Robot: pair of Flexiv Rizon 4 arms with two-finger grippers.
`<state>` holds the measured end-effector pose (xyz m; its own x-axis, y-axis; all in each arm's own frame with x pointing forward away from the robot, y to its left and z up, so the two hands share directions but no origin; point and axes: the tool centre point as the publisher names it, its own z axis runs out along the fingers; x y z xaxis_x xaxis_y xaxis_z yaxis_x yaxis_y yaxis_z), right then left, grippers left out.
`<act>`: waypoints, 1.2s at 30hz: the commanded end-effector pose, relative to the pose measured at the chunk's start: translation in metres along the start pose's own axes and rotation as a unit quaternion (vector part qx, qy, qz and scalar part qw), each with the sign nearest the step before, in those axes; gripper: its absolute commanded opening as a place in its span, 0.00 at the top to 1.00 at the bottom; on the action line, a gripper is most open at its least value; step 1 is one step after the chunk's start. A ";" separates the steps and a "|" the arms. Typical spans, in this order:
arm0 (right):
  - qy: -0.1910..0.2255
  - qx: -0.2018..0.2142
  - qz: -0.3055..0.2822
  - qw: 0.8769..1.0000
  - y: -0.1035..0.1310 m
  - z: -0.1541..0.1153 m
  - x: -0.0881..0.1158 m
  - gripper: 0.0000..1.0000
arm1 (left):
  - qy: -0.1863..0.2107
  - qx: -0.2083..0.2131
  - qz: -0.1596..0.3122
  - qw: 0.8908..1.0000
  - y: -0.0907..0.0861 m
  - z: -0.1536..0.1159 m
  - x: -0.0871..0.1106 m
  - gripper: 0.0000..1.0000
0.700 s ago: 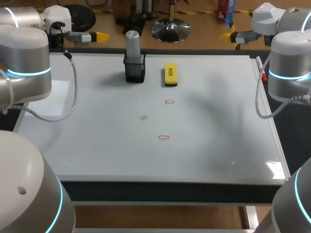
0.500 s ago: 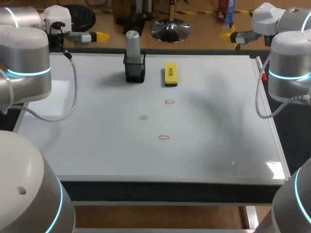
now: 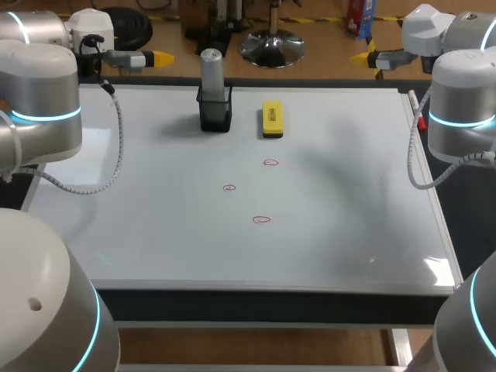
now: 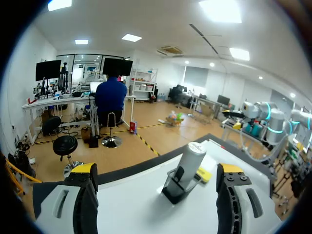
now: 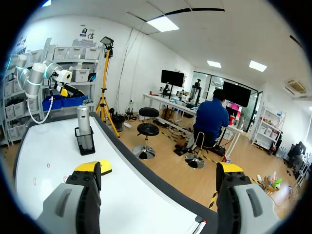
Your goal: Pick up the inspection probe, press it on each red-marked spot on the whiteboard one by one, put down the probe, pick up the eraser, and wipe off all the red marks.
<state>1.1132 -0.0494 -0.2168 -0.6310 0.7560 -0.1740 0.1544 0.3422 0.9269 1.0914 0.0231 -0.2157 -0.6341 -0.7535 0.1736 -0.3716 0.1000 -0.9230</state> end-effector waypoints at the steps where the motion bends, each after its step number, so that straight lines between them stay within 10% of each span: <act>1: 0.000 0.000 0.000 1.000 0.000 0.000 0.000 0.00 | 0.000 0.001 0.000 1.000 0.001 0.000 0.000 0.00; 18: 0.000 0.000 0.000 1.000 0.000 0.000 0.000 0.00 | 0.105 0.022 0.062 0.992 -0.014 0.011 0.012 0.00; 36: 0.000 0.000 0.000 1.000 0.000 0.000 0.000 0.00 | 0.299 0.030 0.131 0.945 -0.017 0.029 0.048 0.00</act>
<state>1.1131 -0.0493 -0.2168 -0.6308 0.7562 -0.1740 0.1545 0.3422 0.9268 1.0776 -0.0303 -0.2008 -0.9513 -0.3014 0.0643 -0.1228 0.1794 -0.9761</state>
